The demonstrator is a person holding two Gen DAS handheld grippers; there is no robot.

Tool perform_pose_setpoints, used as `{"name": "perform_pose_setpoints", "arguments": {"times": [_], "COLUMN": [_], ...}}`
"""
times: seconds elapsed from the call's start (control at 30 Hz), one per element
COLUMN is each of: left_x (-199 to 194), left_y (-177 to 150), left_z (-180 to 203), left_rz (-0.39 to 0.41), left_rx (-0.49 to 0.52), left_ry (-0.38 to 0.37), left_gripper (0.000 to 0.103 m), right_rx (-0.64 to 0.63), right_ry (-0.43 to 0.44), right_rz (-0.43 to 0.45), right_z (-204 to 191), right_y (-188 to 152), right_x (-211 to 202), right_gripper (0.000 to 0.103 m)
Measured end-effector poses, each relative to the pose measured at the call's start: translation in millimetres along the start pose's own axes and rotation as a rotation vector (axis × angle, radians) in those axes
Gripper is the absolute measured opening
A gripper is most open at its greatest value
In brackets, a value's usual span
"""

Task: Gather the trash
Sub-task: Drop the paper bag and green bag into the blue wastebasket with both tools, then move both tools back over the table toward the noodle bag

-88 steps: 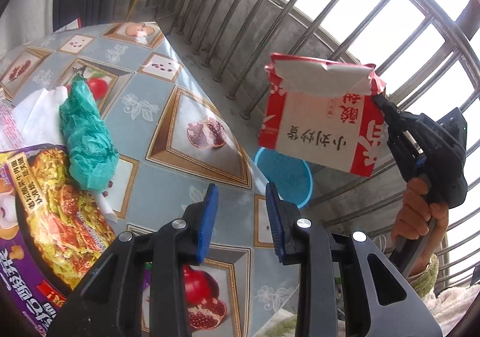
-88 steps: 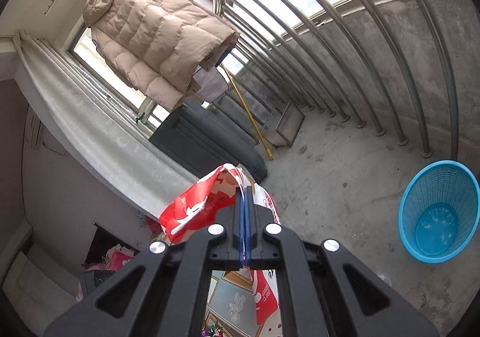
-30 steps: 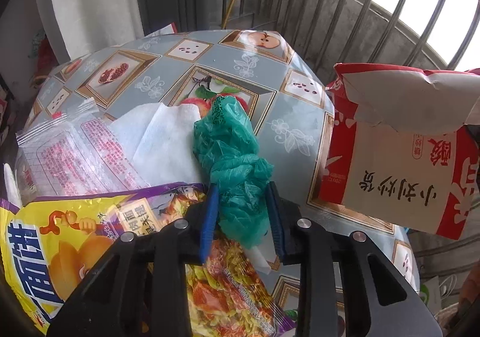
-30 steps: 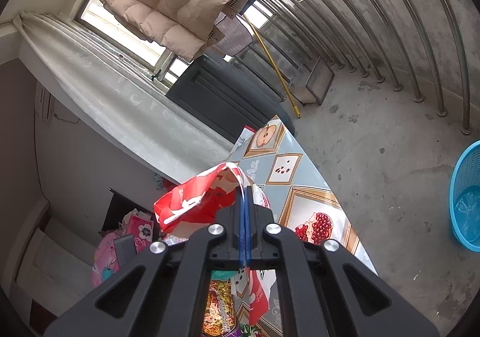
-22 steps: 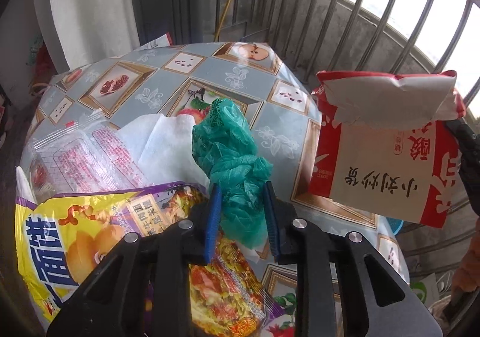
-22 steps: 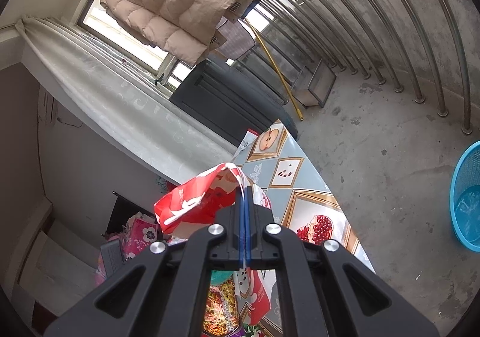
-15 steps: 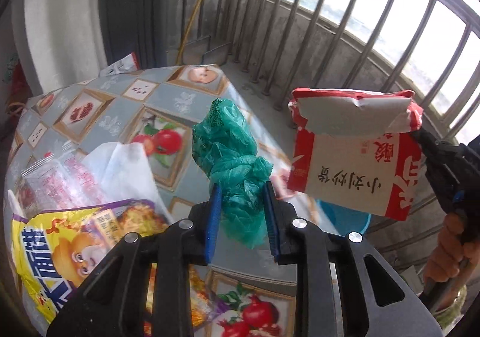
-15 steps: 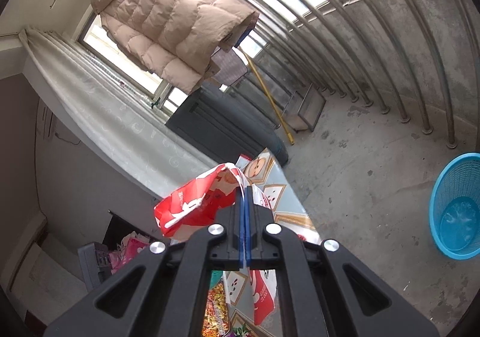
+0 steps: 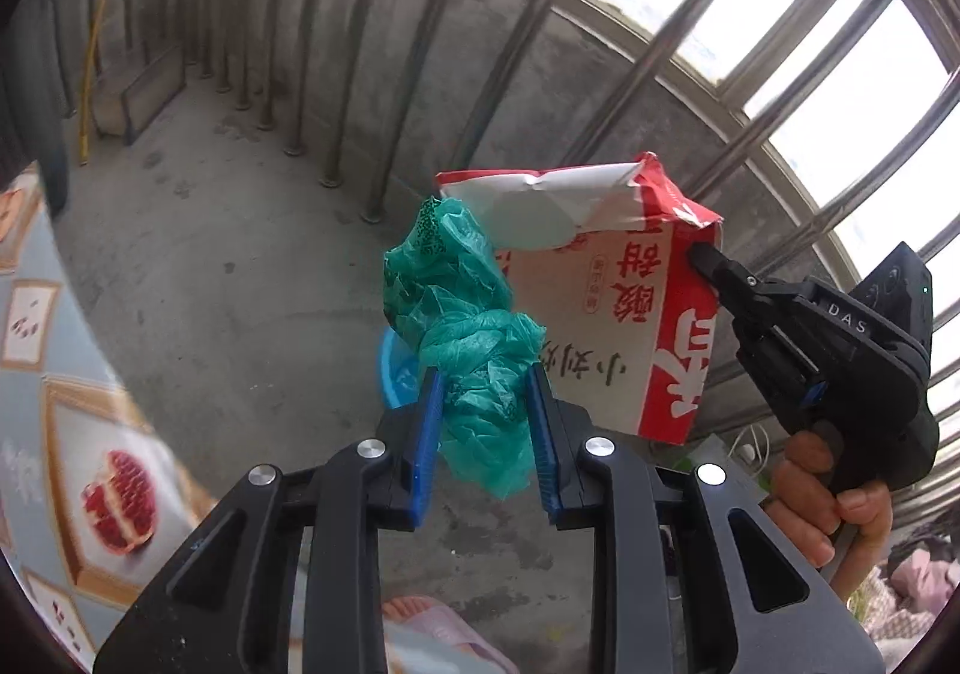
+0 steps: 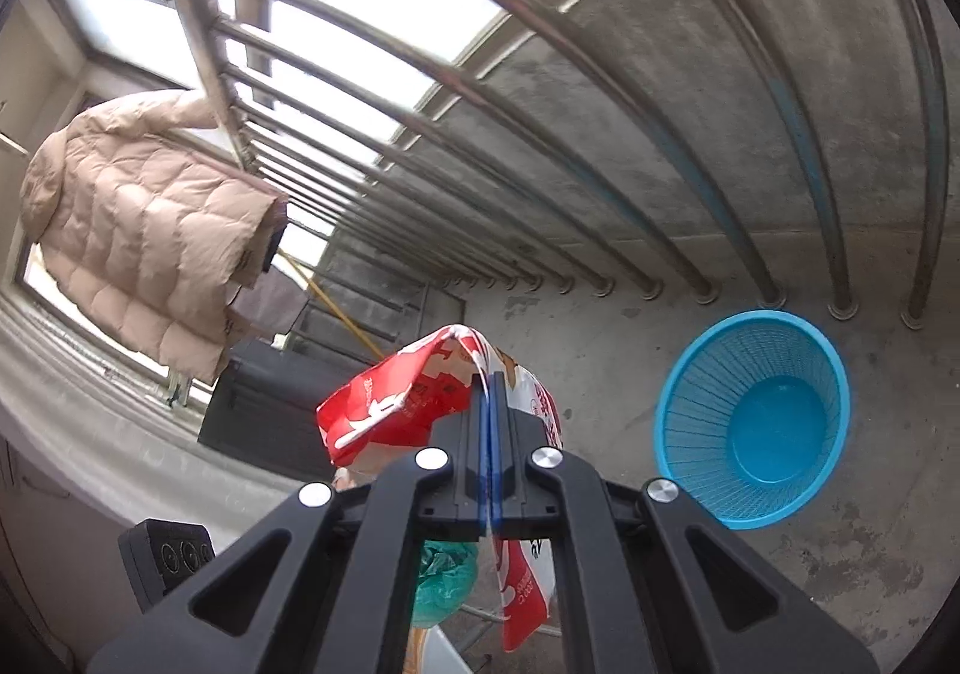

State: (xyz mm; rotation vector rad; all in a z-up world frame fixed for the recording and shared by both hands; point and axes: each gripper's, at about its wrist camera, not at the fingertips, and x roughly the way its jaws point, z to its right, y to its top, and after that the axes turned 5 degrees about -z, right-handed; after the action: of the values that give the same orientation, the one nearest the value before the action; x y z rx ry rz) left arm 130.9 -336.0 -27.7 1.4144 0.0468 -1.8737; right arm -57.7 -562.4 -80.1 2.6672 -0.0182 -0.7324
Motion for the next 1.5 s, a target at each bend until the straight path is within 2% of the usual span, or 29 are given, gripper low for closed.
{"name": "perform_pose_setpoints", "arguments": {"times": [0.1, 0.13, 0.17, 0.2, 0.27, 0.3, 0.33, 0.43, 0.53, 0.67, 0.8, 1.03, 1.3, 1.4, 1.5], "left_x": [48.5, 63.2, 78.4, 93.4, 112.3, 117.4, 118.2, 104.5, 89.7, 63.3, 17.1, -66.3, -165.3, -200.9, -230.8], "left_y": [16.7, 19.4, 22.8, 25.2, 26.8, 26.4, 25.0, 18.6, 14.4, 9.6, -6.2, -47.2, -122.4, -158.3, -195.0], "left_z": [19.2, 24.0, 24.6, 25.0, 21.9, 19.5, 15.5, 0.1, -7.8, -11.9, -11.8, -23.1, -54.9, -74.4, -94.6], "left_rz": [-0.024, -0.022, -0.032, -0.048, -0.067, -0.079, -0.084, -0.069, -0.044, 0.009, 0.077, 0.204, 0.395, 0.471, 0.517], "left_rx": [0.078, 0.089, 0.094, 0.091, 0.087, 0.083, 0.068, 0.010, -0.006, -0.014, -0.026, -0.075, -0.173, -0.238, -0.316], "left_ry": [0.024, 0.011, 0.008, 0.036, 0.089, 0.104, 0.108, 0.065, 0.084, 0.111, 0.135, 0.214, 0.381, 0.481, 0.541], "left_gripper": [0.028, 0.036, 0.054, 0.060, 0.061, 0.061, 0.061, 0.061, 0.061, 0.061, 0.061, 0.061, 0.061, 0.061, 0.061], "right_rx": [0.082, 0.104, 0.122, 0.146, 0.174, 0.189, 0.205, 0.215, 0.203, 0.149, -0.005, -0.296, -0.505, -0.530, -0.589], "right_ry": [-0.073, -0.110, -0.151, -0.193, -0.327, -0.392, -0.414, -0.445, -0.445, -0.438, -0.424, -0.290, -0.113, -0.020, 0.050], "right_rz": [0.012, 0.006, -0.014, -0.044, -0.097, -0.115, -0.120, -0.122, -0.111, -0.090, -0.083, -0.125, -0.258, -0.343, -0.439], "right_z": [41.0, 56.6, 73.7, 93.8, 129.9, 143.7, 155.6, 172.5, 170.8, 147.4, 99.0, 5.2, -89.5, -121.2, -156.4], "right_y": [16.1, 21.9, 26.1, 29.3, 28.4, 24.7, 21.5, 12.3, 7.0, -0.4, -9.9, -40.3, -98.8, -125.6, -159.2], "right_x": [15.3, 25.2, 37.4, 51.7, 75.0, 81.4, 83.1, 79.0, 69.8, 55.2, 40.5, 13.8, 14.5, 23.5, 34.4], "right_gripper": [0.004, 0.005, 0.008, 0.026, 0.044, 0.044, 0.044, 0.044, 0.044, 0.044, 0.044, 0.045, 0.046, 0.046, 0.046]}}
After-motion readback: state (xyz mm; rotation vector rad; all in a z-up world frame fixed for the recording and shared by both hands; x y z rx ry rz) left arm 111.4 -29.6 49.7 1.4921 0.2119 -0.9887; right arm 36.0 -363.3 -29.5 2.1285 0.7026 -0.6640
